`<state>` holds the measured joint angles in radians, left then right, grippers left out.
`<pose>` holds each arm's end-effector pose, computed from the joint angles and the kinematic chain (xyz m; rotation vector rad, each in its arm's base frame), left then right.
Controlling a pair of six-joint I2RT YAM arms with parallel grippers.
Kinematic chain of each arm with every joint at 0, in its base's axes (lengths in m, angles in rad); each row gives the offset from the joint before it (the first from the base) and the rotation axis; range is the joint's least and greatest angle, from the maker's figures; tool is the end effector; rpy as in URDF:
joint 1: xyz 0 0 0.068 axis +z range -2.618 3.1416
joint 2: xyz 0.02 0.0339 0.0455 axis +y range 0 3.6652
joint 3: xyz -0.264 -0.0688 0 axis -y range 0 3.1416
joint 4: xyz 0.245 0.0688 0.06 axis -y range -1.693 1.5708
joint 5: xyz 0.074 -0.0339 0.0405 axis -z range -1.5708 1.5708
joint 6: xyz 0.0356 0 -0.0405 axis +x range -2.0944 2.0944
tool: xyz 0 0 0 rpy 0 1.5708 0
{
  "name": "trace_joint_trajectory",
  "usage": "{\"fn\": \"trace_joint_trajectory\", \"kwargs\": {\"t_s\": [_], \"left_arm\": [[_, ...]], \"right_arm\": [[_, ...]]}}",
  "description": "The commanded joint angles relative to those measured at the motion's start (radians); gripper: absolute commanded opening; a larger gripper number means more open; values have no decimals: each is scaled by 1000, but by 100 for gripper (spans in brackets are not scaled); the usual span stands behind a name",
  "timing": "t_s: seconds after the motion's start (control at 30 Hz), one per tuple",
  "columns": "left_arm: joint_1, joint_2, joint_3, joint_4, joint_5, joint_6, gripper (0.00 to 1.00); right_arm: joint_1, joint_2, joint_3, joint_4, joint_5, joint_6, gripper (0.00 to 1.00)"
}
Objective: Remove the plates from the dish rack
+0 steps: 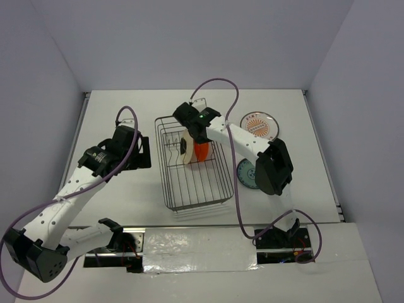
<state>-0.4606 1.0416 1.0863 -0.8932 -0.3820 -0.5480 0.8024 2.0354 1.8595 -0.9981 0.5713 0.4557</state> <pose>0.1847 -0.0768 0.3320 -0.2724 2.3252 -0.0309 0.3128 0.2959 0.2698 -0.2833 2.4660 -0.2953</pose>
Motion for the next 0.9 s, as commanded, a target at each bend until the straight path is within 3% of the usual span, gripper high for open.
{"fn": "trace_joint_trajectory", "kwargs": {"t_s": [0.0,0.07,0.13,0.4,0.47,0.5,0.57,0.6,0.63,0.7,0.73,0.87], "left_arm": [[7,-12,0,3,-17,25,99],[5,-3,7,4,-8,28,100],[7,1,17,0,-3,29,99],[8,31,43,17,3,42,99],[7,41,52,20,8,39,99],[7,43,53,23,15,37,100],[7,43,54,30,23,37,99],[8,41,53,34,23,36,100],[8,41,50,39,32,37,100],[11,41,49,42,37,39,100],[13,43,49,43,41,37,100],[19,49,47,54,66,45,100]], "right_arm": [[0,-4,70,-43,81,43,14],[1,-7,110,-83,104,73,4],[0,-20,142,-102,122,90,0],[-34,-113,383,-402,263,242,0],[-107,-238,289,-403,245,267,0],[-144,-297,139,-363,176,252,0],[-262,-435,-58,-158,83,186,0],[-307,-584,-154,-73,25,155,0],[-348,-660,-353,12,-113,126,0],[-466,-853,-526,234,-250,68,0],[-495,-904,-672,289,-304,52,0],[-644,-1034,-920,435,-541,14,0]]}}
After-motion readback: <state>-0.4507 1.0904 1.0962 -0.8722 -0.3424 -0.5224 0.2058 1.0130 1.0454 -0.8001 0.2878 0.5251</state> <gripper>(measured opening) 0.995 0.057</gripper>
